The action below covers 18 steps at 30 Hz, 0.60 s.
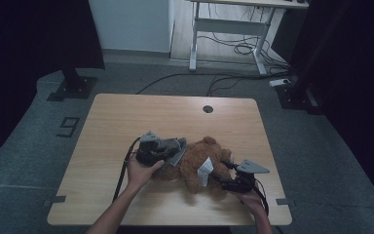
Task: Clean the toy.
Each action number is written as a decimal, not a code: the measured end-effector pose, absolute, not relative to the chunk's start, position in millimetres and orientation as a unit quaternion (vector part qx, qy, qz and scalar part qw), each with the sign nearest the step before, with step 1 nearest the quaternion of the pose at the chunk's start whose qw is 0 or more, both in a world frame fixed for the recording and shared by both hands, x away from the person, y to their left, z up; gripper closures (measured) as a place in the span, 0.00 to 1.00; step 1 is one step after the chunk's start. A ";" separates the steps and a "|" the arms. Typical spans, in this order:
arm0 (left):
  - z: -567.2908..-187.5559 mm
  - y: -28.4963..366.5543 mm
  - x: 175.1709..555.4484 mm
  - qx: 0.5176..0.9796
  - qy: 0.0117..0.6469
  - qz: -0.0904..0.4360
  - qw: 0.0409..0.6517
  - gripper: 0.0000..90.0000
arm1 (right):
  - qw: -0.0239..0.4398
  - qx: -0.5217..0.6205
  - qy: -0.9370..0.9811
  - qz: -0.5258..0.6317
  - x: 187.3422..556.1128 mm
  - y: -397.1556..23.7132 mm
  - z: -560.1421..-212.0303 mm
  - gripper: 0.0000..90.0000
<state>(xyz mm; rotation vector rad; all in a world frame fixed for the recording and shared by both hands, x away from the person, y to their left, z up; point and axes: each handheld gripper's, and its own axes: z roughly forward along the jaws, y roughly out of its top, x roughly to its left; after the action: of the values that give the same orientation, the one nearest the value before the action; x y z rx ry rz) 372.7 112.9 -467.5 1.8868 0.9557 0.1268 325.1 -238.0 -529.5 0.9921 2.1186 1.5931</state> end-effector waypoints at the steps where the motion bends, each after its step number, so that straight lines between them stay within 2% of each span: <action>1: -468.5 113.6 369.5 0.776 0.390 0.053 0.492 0.85 | 0.150 0.349 0.735 0.562 324.8 -239.6 -527.3 0.26; 7: -473.9 116.7 350.4 0.773 0.377 0.056 0.507 0.85 | 0.130 0.356 0.729 0.570 327.1 -236.3 -515.2 0.17; 12: -481.0 121.8 339.5 0.764 0.375 0.050 0.522 0.85 | 0.095 0.357 0.745 0.556 335.7 -224.1 -516.2 0.11; 17: -485.3 127.0 335.0 0.760 0.380 0.047 0.526 0.86 | 0.050 0.344 0.762 0.546 345.0 -209.2 -517.9 0.11; 18: -485.7 127.8 334.7 0.759 0.381 0.047 0.526 0.86 | 0.057 0.343 0.769 0.536 346.3 -203.9 -517.9 0.16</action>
<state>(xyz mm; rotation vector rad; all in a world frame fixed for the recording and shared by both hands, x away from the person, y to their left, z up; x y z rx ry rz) 334.7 127.8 -485.7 1.8141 0.9118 0.1136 346.3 -203.9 -517.9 1.0388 2.3316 1.6262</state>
